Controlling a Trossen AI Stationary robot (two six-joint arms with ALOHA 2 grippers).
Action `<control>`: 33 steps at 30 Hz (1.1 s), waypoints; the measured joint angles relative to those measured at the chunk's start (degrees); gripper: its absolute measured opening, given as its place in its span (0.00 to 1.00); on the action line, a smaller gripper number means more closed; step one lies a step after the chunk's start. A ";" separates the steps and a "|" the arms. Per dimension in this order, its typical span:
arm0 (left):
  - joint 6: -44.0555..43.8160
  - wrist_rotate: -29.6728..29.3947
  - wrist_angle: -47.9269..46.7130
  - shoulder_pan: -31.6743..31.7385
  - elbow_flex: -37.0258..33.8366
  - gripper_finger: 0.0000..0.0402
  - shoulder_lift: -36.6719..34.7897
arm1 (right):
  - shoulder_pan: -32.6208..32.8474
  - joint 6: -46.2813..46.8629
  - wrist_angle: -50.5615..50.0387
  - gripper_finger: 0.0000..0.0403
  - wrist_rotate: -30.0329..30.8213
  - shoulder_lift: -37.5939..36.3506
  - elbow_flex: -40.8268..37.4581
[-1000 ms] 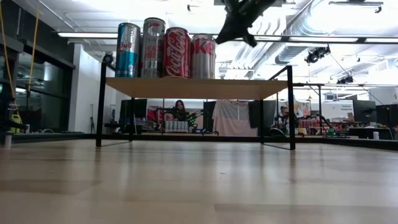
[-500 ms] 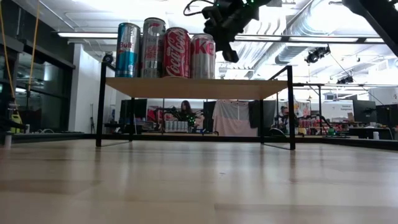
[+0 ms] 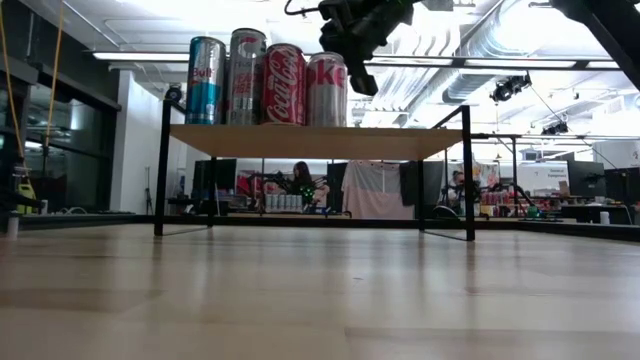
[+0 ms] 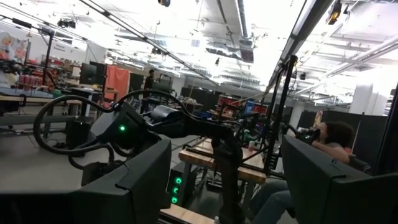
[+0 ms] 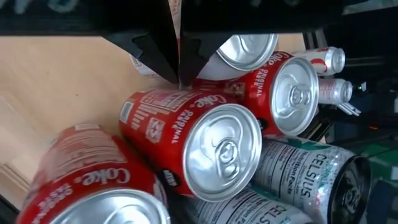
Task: Place canned beverage on shelf
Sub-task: Put the middle red-silver soda can on the shelf, then put the right red-silver soda can aligned with the other red-silver soda can on the shelf
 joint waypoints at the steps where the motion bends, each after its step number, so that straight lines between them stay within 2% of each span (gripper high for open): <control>1: 0.00 0.12 0.00 0.00 0.00 0.60 0.00 | 0.19 0.00 0.02 0.00 0.00 0.00 0.00; 16: 0.00 0.16 0.00 -0.04 0.00 0.60 0.00 | 3.27 -0.22 -0.45 0.00 -0.06 0.00 0.00; 21: 0.00 0.16 -0.01 -0.04 0.00 0.60 0.00 | 3.11 -1.16 -0.59 0.00 2.38 -0.72 -0.02; 25: 0.01 0.16 -0.22 -0.02 0.01 0.60 0.00 | 0.76 -4.03 -3.59 0.00 5.69 -3.83 -0.01; 29: 0.02 0.16 -0.69 0.00 0.00 0.60 0.00 | -0.15 -9.16 -9.81 0.00 12.47 -8.86 -1.15; 33: 0.03 0.16 -1.44 -0.02 0.00 0.60 -0.02 | -0.14 -11.38 -8.67 0.00 15.33 -17.40 -7.84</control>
